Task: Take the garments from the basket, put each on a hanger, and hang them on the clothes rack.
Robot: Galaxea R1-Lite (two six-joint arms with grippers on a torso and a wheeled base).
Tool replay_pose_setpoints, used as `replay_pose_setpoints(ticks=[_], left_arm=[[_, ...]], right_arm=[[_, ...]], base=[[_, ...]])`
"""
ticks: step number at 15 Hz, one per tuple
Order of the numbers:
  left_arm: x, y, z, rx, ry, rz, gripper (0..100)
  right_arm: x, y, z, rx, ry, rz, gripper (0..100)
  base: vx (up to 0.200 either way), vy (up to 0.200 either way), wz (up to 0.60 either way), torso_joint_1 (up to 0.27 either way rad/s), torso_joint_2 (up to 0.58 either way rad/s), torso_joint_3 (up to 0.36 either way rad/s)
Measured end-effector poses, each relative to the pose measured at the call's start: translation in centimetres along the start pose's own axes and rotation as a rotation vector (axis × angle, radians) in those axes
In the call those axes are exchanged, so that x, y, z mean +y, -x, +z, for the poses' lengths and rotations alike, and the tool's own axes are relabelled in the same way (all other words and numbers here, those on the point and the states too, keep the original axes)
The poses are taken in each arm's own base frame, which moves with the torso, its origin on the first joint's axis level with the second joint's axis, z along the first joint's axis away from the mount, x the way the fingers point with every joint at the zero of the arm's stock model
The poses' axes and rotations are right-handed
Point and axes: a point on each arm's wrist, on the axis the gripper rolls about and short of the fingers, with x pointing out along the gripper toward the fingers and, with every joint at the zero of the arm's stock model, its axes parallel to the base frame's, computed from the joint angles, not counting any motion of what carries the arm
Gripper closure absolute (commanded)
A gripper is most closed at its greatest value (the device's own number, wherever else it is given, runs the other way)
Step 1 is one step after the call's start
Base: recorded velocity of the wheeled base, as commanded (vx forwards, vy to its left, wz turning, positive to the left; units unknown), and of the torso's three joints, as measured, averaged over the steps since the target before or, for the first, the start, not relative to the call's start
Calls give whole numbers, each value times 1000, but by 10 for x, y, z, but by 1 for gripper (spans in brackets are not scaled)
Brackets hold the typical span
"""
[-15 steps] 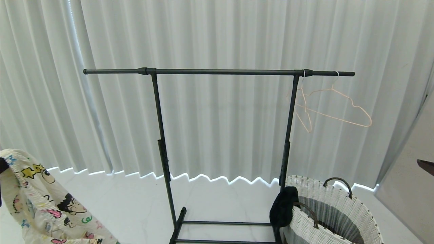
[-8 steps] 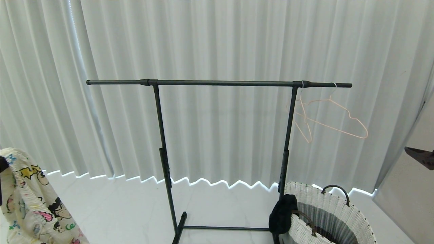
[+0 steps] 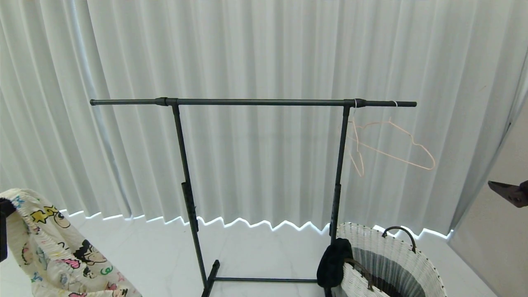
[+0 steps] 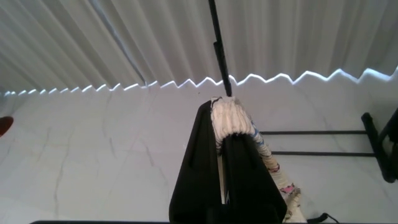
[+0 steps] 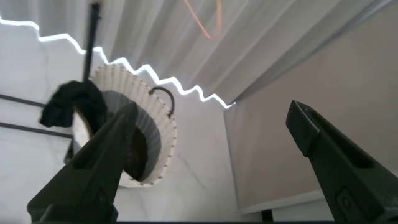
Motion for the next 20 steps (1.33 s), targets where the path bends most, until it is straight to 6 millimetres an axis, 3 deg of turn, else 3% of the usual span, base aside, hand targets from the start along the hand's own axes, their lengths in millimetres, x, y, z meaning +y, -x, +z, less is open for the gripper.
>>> replay_pose_setpoints(ticks=[7,13,20], left_arm=[[1,4,-1,-12,7,5,100],[1,4,-2,-10,5,5,100],[2,5,0,-21,9,8,100]], right_arm=[[0,0,1,-7,-4,-4,0],[-2,-2,8,-81,-21,-8,0],[2,-14,11,-110,-19,92,0]], base=[[0,-200,0,2,1,2],[0,0,0,0,0,0],[200,0,0,0,1,1]])
